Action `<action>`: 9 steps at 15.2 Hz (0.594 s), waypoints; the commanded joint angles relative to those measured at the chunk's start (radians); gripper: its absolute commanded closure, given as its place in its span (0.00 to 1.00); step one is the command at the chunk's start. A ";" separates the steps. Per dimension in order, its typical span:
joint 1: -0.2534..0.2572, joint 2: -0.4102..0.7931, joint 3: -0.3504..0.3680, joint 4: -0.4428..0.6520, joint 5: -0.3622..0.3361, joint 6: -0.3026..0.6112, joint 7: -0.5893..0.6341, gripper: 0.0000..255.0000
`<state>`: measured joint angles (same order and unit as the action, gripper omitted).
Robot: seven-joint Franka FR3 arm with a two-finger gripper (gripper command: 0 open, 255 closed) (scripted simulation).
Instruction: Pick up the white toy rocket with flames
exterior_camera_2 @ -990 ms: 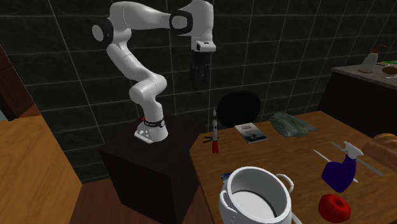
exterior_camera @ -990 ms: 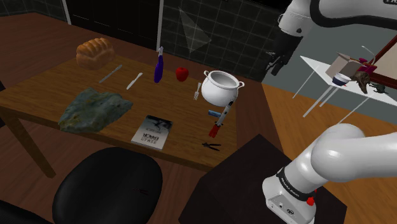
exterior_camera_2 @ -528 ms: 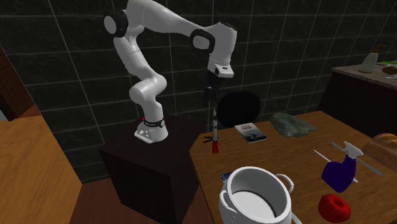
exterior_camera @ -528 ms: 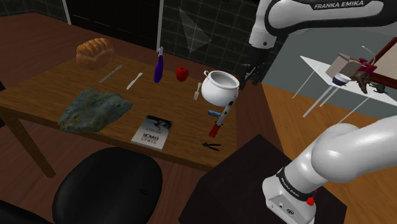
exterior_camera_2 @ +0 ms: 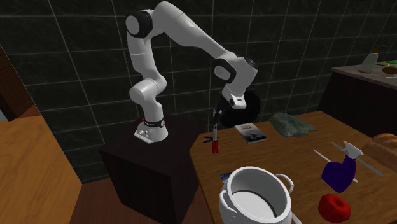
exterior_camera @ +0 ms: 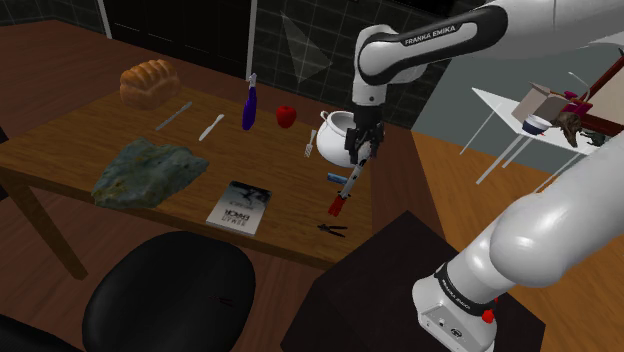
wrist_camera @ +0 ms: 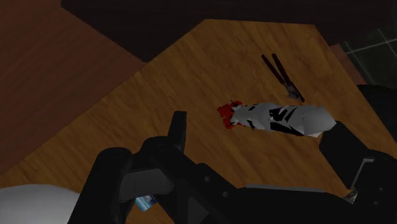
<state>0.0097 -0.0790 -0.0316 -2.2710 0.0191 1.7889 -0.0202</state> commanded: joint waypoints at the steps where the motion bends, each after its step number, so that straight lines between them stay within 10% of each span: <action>1: 0.001 0.092 -0.001 0.036 0.017 -0.004 -0.020 0.00; 9: 0.003 0.346 0.009 0.123 0.058 0.021 -0.063 0.00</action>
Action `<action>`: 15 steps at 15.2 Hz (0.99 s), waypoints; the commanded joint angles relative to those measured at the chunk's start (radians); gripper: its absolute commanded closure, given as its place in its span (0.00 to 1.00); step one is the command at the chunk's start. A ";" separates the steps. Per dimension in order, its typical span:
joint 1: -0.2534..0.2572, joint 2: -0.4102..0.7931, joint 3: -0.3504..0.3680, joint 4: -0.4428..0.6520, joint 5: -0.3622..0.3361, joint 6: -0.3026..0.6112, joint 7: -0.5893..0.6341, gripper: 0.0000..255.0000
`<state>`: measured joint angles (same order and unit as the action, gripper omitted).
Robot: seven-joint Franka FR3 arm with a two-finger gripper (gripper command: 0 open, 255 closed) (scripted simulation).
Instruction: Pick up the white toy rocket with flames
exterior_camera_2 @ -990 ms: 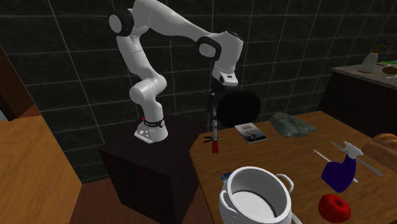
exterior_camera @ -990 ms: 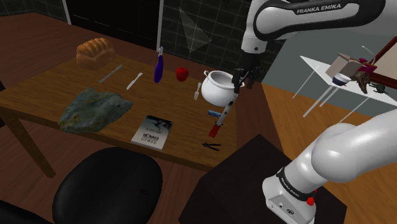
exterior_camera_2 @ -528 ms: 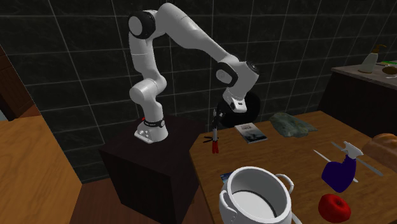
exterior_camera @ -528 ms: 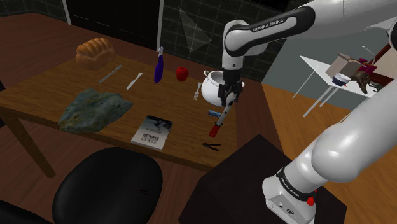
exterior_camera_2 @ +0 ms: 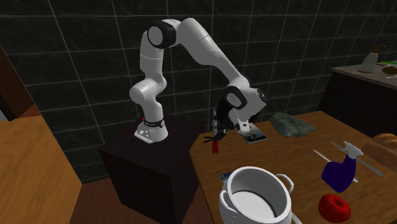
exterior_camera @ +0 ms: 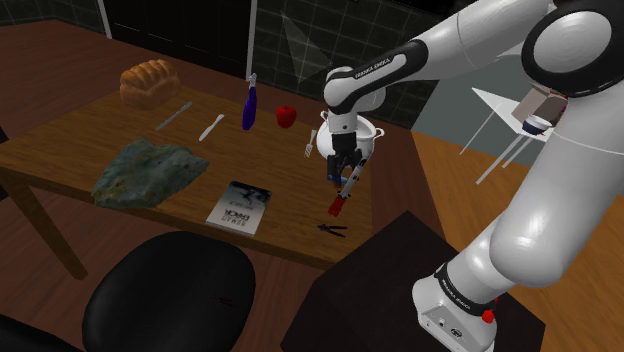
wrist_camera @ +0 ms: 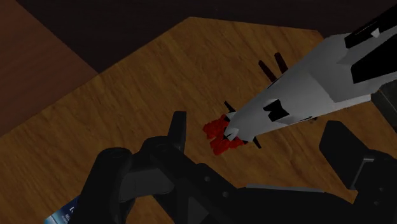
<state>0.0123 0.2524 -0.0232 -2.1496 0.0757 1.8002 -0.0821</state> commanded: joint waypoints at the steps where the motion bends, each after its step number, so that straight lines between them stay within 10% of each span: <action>1: 0.000 0.024 0.001 -0.001 0.002 0.022 -0.002 0.00; 7: 0.000 0.060 0.002 -0.006 0.004 0.063 -0.006 0.00; 8: 0.000 0.060 0.002 -0.005 0.004 0.062 -0.005 1.00; 15: 0.000 0.060 0.002 -0.006 0.004 0.062 -0.005 1.00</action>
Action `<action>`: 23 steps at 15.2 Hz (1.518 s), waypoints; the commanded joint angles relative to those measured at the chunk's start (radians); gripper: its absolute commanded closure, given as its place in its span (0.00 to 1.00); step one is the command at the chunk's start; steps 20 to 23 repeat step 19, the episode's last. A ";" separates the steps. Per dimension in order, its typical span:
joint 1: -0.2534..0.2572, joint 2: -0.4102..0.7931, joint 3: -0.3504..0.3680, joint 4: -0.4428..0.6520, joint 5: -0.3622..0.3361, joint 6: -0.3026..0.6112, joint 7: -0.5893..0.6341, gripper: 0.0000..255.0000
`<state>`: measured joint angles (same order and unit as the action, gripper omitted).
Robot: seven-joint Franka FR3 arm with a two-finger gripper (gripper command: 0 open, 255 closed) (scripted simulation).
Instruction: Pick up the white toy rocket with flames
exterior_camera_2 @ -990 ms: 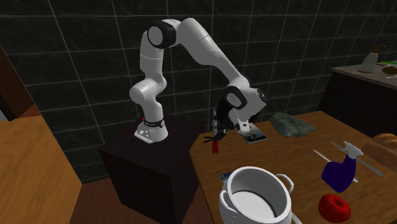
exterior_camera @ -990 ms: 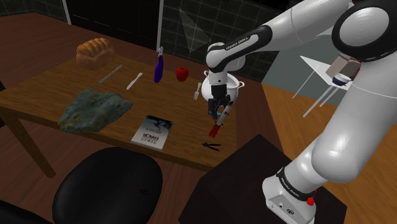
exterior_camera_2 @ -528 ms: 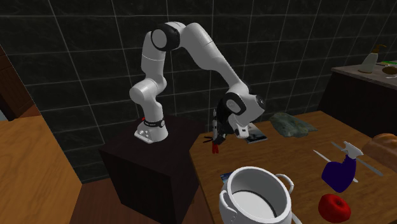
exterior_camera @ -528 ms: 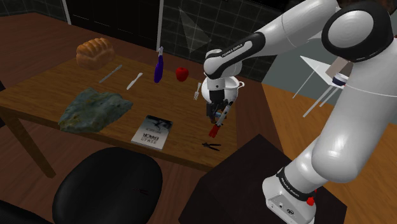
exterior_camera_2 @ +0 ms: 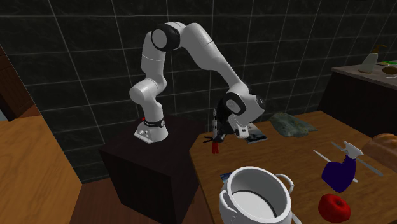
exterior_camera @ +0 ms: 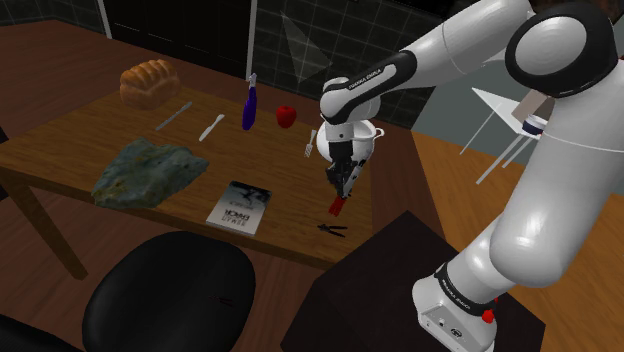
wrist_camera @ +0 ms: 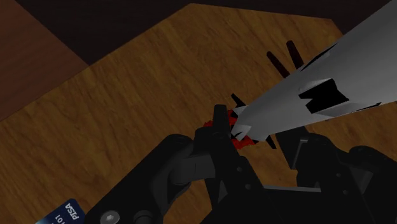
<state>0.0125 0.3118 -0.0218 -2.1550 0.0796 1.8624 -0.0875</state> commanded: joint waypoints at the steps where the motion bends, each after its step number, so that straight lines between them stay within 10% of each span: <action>1: 0.000 0.001 0.000 0.000 0.000 0.000 0.000 1.00; 23: 0.000 -0.137 -0.002 0.041 -0.007 -0.179 0.014 1.00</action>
